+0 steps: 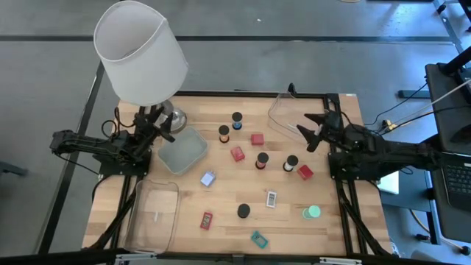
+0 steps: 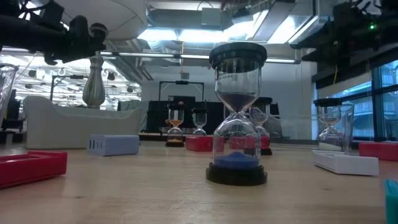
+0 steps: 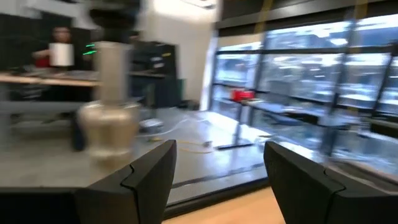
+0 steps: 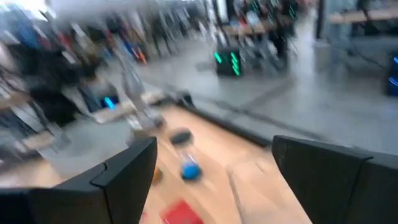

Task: Pick & Place Office items
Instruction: Put the white hourglass into the top transparent bin

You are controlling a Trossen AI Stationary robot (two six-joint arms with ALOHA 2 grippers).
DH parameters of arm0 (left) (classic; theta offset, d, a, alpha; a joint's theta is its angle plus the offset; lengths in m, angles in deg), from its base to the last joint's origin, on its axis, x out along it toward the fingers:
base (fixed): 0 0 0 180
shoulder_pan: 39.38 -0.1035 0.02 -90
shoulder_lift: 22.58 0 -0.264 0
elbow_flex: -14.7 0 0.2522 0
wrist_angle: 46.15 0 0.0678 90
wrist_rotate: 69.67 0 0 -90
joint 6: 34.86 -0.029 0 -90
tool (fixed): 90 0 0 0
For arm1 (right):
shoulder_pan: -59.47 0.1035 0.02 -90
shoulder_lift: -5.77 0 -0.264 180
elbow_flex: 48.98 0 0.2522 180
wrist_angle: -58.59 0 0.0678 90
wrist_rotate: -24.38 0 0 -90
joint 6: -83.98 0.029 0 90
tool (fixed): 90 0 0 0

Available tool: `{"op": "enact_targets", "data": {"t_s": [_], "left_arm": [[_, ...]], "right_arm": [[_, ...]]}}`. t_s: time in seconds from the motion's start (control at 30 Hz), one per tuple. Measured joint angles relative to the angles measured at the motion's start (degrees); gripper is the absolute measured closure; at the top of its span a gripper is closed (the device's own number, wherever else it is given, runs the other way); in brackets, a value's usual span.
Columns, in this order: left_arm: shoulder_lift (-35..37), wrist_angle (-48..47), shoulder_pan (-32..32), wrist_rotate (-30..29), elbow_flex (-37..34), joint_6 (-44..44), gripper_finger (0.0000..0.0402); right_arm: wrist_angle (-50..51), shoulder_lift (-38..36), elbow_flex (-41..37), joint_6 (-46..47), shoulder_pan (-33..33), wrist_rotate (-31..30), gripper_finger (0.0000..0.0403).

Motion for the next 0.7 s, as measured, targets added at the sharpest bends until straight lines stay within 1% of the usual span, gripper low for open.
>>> {"op": "enact_targets", "data": {"t_s": [0.03, 0.1, 0.23, 0.33, 0.4, 0.53, 0.7], "left_arm": [[0.00, -0.05, 0.00, -1.57, -0.01, -0.31, 0.0162], [0.00, -0.34, 0.00, -3.32, -0.01, -0.41, 0.0162], [0.00, -0.68, 0.00, -3.54, 0.01, -0.42, 0.0162], [0.00, -0.72, 0.00, -3.54, -0.01, -0.58, 0.0162], [0.00, -1.36, 0.00, -3.34, 0.00, -0.46, 0.0162], [0.00, -2.85, 0.00, -3.32, -0.01, -0.16, 0.0162], [0.00, -3.28, 0.00, -3.30, 0.00, -0.16, 0.0162]], "right_arm": [[2.75, 1.48, 1.57, 1.12, 0.00, 0.31, 0.0081], [6.49, 4.71, 4.14, 3.32, 0.02, 3.53, 0.0079], [6.99, 11.44, 8.23, 4.41, 0.03, 13.45, 0.0064], [6.68, 16.56, 10.65, 4.69, 0.46, 18.43, 0.0048], [7.19, 19.74, 11.00, 3.47, 1.27, 19.64, 0.0040], [8.56, 24.67, 11.11, -1.43, 2.91, 19.99, 0.0036], [11.69, 27.37, 11.11, -1.72, 4.50, 19.98, 0.0042]]}}
